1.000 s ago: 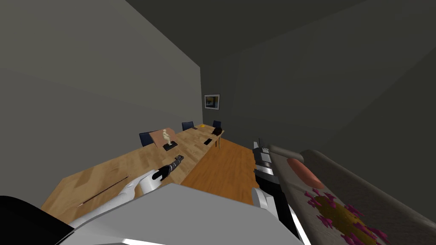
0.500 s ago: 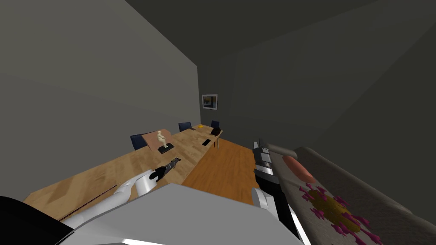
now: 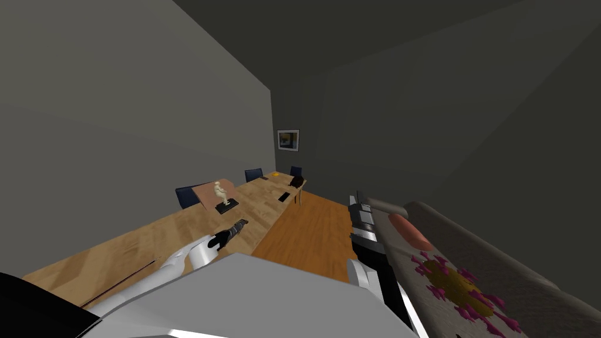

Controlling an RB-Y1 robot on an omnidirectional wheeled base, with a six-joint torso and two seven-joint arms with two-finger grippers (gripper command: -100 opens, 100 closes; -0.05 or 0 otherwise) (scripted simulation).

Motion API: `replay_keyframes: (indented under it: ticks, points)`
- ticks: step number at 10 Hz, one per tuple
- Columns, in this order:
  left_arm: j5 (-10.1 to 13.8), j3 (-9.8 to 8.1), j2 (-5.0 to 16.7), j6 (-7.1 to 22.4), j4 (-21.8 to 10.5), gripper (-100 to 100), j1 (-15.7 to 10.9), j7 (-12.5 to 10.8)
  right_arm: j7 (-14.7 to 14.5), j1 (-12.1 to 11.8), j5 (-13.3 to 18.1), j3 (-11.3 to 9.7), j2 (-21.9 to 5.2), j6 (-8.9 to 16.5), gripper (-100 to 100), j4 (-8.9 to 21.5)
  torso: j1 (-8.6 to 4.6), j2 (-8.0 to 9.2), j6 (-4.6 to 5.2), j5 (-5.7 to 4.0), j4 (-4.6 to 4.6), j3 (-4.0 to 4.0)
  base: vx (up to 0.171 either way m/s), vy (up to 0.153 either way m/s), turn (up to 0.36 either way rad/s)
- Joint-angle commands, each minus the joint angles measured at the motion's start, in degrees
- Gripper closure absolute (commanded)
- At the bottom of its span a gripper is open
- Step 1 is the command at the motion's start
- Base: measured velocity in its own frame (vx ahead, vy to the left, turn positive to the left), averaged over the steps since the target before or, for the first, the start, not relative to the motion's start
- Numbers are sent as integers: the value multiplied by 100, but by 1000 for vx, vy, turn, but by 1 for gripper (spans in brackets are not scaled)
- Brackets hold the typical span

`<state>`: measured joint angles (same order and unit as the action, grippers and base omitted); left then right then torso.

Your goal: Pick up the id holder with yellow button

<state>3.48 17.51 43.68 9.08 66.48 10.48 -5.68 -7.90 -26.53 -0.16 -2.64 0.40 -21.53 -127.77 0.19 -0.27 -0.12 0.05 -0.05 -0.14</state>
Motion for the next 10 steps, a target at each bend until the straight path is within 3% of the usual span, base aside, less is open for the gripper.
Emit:
replay_keyframes:
  ticks: [1, 5, 6, 7, 8, 9, 10]
  points:
    - [0, 0, 0, 0, 0, 100, 0, 0, 0, 0, 0, 0, 0, 0, 0, 0, 0, 0, 0, 0, 0, 0, 0, 0, 0]
    - [-9, 10, 10, 21, -10, 100, 12, 15, 0, 0, 0, 0, 0, 0, 0, 0, 0, 13, -2, 6, 13, 13, 0, 0, -3]
    - [-8, 10, 9, 21, -10, 0, 11, 15, 0, 0, 0, 0, 0, 0, 0, 0, 1, 16, -2, 5, 13, 15, 0, 0, 0]
    - [54, 45, 121, 70, 172, 100, 68, -51, 0, 0, 0, 0, 0, 0, 0, 0, 1, 17, -2, 5, 13, 15, -7, -16, 56]
    - [97, 83, 217, 125, 309, 100, 121, -92, 0, 0, 0, 0, 0, 0, 0, 0, -6, 20, -5, 2, 13, 17, -25, -29, 52]
    - [75, 59, 170, 102, 252, 100, 92, -61, 0, 0, 0, 0, 1, 0, 0, 0, -12, 27, -6, 1, 13, 19, -14, -13, 11]
    - [81, 63, 179, 110, 267, 0, 97, -73, 0, 1, 0, 0, 0, 0, 0, 0, -8, 23, -4, 2, 12, 17, 0, 0, 0]
